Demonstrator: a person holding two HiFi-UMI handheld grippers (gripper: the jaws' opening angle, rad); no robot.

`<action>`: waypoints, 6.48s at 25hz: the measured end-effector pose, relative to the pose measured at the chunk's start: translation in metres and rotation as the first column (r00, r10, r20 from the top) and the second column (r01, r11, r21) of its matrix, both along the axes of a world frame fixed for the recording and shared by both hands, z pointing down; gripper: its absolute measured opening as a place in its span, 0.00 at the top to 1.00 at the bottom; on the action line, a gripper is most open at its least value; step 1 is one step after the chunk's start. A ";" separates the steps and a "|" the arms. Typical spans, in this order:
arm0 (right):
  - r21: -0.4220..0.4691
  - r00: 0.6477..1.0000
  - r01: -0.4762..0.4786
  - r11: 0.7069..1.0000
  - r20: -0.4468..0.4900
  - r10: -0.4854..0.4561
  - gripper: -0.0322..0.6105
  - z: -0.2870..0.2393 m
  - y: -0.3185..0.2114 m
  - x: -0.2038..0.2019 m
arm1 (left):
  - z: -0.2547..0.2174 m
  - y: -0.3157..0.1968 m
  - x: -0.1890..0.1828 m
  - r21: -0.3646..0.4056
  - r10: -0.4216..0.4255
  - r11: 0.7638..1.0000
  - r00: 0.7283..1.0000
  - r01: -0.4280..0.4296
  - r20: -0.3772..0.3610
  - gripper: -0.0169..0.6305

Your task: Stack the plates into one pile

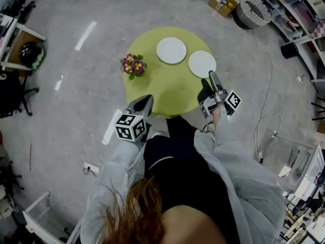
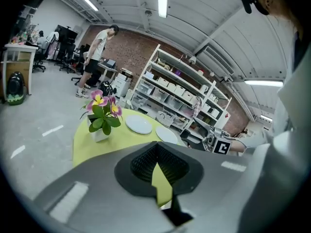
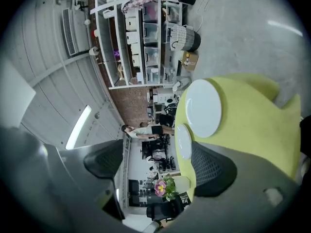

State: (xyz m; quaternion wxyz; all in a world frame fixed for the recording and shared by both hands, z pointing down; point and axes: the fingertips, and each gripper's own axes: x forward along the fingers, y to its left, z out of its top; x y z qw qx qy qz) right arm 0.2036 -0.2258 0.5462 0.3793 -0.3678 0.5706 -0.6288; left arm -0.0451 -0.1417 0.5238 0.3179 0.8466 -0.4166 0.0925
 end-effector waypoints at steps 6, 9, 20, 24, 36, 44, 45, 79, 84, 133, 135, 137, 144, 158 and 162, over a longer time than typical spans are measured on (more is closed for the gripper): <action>-0.048 0.995 -0.104 0.993 -0.009 0.104 0.29 0.021 0.023 0.027 | 0.005 -0.001 0.008 -0.010 0.055 0.998 0.998 -0.055 0.010 0.95; -0.090 0.990 -0.139 0.986 -0.019 0.138 0.29 0.038 0.032 0.039 | 0.008 -0.005 0.015 -0.018 0.085 0.996 0.996 -0.084 0.014 0.95; -0.165 0.992 -0.121 0.979 -0.049 0.114 0.30 0.068 0.004 0.071 | 0.016 -0.033 0.055 -0.040 0.116 0.993 0.993 -0.115 0.036 0.95; -0.194 0.994 -0.105 0.975 -0.057 0.096 0.30 0.076 -0.013 0.072 | 0.017 -0.042 0.058 -0.054 0.103 0.993 0.994 -0.101 0.039 0.95; -0.322 0.987 -0.024 0.946 -0.160 -0.030 0.49 0.095 -0.038 0.060 | 0.019 -0.058 0.059 -0.074 0.061 0.996 0.997 -0.057 0.048 0.95; -0.453 0.953 -0.038 0.891 -0.284 -0.104 0.90 0.123 -0.025 0.063 | 0.024 -0.051 0.061 -0.091 0.059 0.994 0.997 -0.053 0.056 0.95; -0.449 0.956 -0.033 0.893 -0.276 -0.103 0.90 0.122 -0.025 0.063 | 0.024 -0.051 0.061 -0.091 0.060 0.994 0.996 -0.054 0.059 0.95; -0.150 0.991 0.041 0.988 -0.123 -0.059 0.92 0.045 -0.035 0.024 | 0.004 -0.018 0.012 -0.004 -0.088 0.996 0.993 0.088 0.076 0.95; -0.139 0.985 0.123 0.983 -0.103 -0.138 0.92 0.043 -0.058 -0.019 | 0.002 -0.003 -0.020 -0.012 -0.163 0.986 0.983 0.164 0.081 0.95; -0.480 0.907 0.234 0.845 -0.206 -0.368 0.06 0.074 -0.156 -0.097 | 0.007 0.036 -0.061 -0.065 -0.362 0.927 0.928 0.368 0.094 0.95; -0.478 0.905 0.232 0.847 -0.213 -0.368 0.05 0.072 -0.156 -0.095 | 0.007 0.037 -0.061 -0.063 -0.358 0.929 0.929 0.364 0.091 0.95; -0.468 0.906 0.236 0.852 -0.211 -0.367 0.04 0.069 -0.157 -0.095 | 0.007 0.038 -0.063 -0.060 -0.354 0.931 0.931 0.360 0.090 0.95; -0.512 0.898 0.217 0.831 -0.228 -0.375 0.03 0.076 -0.166 -0.097 | 0.008 0.042 -0.065 -0.060 -0.336 0.938 0.938 0.342 0.088 0.95; -0.479 0.868 0.239 0.844 -0.284 -0.407 0.03 0.063 -0.150 -0.104 | 0.010 0.050 -0.069 -0.050 -0.304 0.950 0.951 0.307 0.062 0.95; -0.356 0.878 0.310 0.882 -0.249 -0.409 0.05 0.030 -0.127 -0.104 | 0.002 0.038 -0.057 -0.012 -0.237 0.971 0.970 0.238 0.051 0.95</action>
